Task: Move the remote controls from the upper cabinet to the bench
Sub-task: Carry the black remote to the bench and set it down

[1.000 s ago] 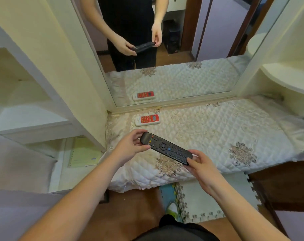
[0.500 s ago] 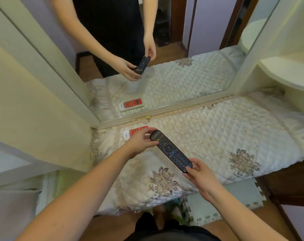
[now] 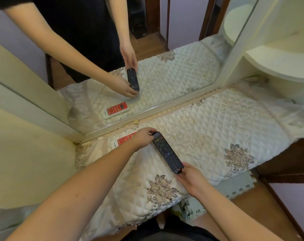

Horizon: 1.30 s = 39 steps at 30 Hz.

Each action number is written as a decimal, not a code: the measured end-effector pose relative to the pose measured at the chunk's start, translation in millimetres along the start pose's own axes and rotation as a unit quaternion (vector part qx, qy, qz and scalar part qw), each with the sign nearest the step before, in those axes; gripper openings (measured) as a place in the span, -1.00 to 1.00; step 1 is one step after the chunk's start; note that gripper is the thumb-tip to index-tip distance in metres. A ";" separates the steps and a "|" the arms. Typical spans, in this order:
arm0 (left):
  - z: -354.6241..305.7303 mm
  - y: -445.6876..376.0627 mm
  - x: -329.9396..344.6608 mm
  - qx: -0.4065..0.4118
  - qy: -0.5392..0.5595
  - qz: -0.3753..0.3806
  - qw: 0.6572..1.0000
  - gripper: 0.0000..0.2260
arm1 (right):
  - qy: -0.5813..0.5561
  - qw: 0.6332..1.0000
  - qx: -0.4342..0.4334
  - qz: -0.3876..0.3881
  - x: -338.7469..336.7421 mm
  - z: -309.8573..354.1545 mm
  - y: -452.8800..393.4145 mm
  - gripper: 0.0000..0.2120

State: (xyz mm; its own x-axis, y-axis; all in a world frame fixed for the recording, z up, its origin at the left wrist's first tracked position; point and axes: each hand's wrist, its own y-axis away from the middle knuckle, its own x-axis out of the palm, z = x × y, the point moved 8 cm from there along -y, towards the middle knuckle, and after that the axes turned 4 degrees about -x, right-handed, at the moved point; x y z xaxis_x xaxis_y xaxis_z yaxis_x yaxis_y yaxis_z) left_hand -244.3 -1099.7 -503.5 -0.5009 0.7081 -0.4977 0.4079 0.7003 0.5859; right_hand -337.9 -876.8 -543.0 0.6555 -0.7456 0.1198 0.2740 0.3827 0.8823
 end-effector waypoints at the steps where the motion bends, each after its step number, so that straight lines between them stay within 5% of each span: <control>1: 0.8 -2.6 0.7 -0.004 -0.004 -0.001 1.000 -0.68 | 0.002 1.000 0.003 -0.002 1.6 0.0 -0.5 -0.65; 16: 8.0 -13.6 7.5 0.006 -0.111 0.002 0.994 -0.52 | 0.029 0.999 -0.014 0.027 16.6 -0.3 -0.3 -0.73; 27: 0.1 0.7 6.0 0.016 -0.115 -0.026 0.993 -0.52 | -0.008 0.999 -0.005 0.042 11.1 8.0 6.6 -0.56; 39: 0.5 74.3 9.3 0.055 -0.205 -0.047 0.976 -0.54 | 0.190 0.971 -0.038 0.143 0.1 22.4 25.0 -0.68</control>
State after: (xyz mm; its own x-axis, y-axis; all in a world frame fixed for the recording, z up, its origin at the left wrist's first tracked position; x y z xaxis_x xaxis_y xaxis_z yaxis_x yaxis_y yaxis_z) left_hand -218.3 -1041.1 -464.9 -0.2023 0.6011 -0.7731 0.4661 0.7534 0.4638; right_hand -346.8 -879.6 -510.7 0.9208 -0.3535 0.1648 0.0846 0.5934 0.8005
